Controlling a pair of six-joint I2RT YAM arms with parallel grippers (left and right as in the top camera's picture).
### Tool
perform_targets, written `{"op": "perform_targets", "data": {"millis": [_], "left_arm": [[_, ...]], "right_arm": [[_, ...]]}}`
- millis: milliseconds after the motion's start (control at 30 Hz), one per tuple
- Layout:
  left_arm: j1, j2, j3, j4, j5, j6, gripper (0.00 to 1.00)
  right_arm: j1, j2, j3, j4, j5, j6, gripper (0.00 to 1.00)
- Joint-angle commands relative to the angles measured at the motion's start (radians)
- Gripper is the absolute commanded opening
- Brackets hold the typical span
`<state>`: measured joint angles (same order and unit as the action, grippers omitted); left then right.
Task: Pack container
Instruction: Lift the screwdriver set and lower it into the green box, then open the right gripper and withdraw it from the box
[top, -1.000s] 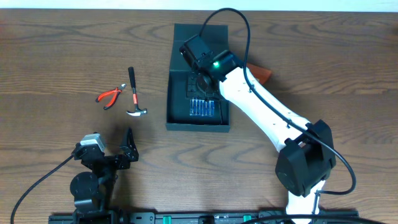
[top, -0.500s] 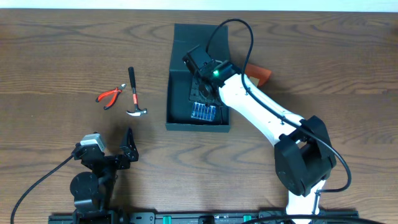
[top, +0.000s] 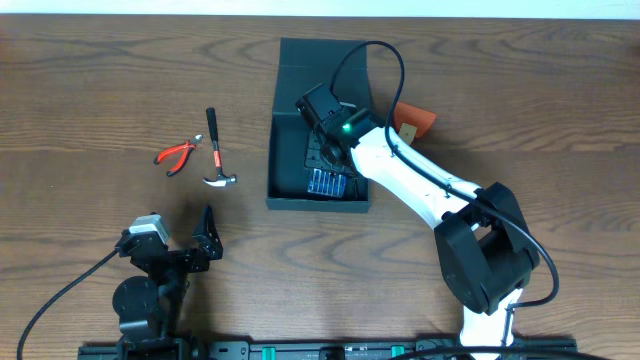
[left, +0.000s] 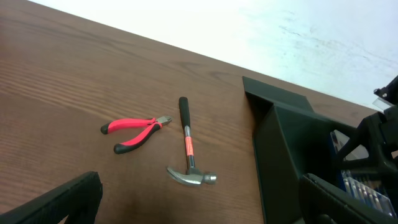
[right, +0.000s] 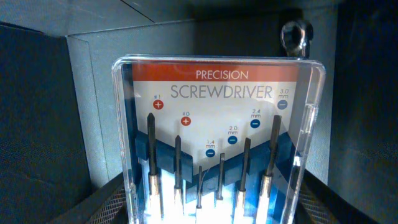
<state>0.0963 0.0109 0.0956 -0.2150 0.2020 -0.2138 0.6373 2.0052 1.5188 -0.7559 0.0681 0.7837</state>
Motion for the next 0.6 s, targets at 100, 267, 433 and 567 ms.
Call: {"op": "perform_targets", "data": {"millis": [100, 267, 433, 567], "left_arm": [[0.003, -0.006, -0.026, -0.006, -0.013, -0.006, 0.99], [0.003, -0.006, -0.026, -0.006, -0.013, -0.005, 0.98], [0.003, -0.006, -0.026, -0.006, -0.013, -0.006, 0.98], [0.003, -0.006, -0.026, -0.006, -0.013, -0.006, 0.98]], "right_arm": [[-0.008, 0.01, -0.005, 0.007, 0.022, -0.045, 0.62], [-0.01, -0.011, 0.013, -0.001, 0.003, -0.064, 0.66], [-0.026, -0.089, 0.053, -0.014, 0.003, -0.087, 0.78], [-0.049, -0.162, 0.074, -0.047, 0.003, -0.089, 0.77]]}}
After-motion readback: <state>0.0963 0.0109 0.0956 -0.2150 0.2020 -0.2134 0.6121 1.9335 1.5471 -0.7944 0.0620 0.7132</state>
